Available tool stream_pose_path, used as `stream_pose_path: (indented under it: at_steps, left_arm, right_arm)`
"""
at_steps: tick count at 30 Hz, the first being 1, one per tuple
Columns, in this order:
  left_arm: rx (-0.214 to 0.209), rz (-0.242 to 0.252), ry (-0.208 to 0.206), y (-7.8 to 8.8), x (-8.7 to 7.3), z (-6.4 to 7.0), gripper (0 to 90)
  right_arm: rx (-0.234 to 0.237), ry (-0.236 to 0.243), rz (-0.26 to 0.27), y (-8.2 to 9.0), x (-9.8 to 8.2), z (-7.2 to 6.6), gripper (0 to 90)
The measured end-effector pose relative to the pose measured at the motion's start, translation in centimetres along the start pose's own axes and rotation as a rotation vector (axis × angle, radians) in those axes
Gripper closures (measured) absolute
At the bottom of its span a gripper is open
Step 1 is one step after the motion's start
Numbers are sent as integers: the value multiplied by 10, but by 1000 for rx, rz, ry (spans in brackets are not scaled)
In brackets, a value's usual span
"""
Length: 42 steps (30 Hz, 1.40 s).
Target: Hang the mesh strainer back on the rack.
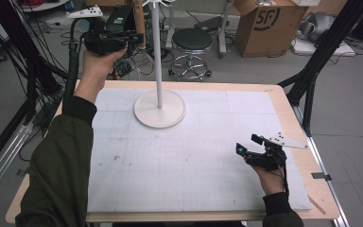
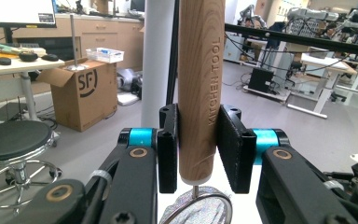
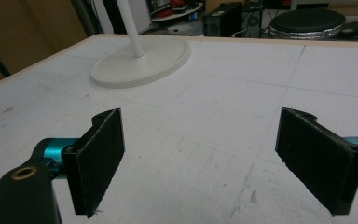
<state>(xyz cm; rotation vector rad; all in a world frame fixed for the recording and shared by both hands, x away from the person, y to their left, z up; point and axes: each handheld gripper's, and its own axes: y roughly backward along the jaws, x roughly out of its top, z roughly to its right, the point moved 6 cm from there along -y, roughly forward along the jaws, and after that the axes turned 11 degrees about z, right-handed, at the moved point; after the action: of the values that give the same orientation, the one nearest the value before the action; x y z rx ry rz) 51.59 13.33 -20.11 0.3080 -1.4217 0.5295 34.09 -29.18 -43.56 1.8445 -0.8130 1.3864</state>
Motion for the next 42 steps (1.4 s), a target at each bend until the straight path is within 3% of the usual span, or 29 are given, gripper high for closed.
stream_pose_path:
  at_steps: [17,27,33,42]
  left_arm:
    - [10,-9,18,-14,-7,0,703]
    - [18,-15,30,-9,-6,-2,703]
    - [2,-28,50,-8,-7,-1,703]
    - [-34,-53,41,-9,-7,5,703]
  right_arm:
    - [0,1,5,2,2,1,148]
    - [2,1,4,2,1,0,148]
    - [4,8,9,3,2,0,148]
    - [3,9,6,3,2,-2,148]
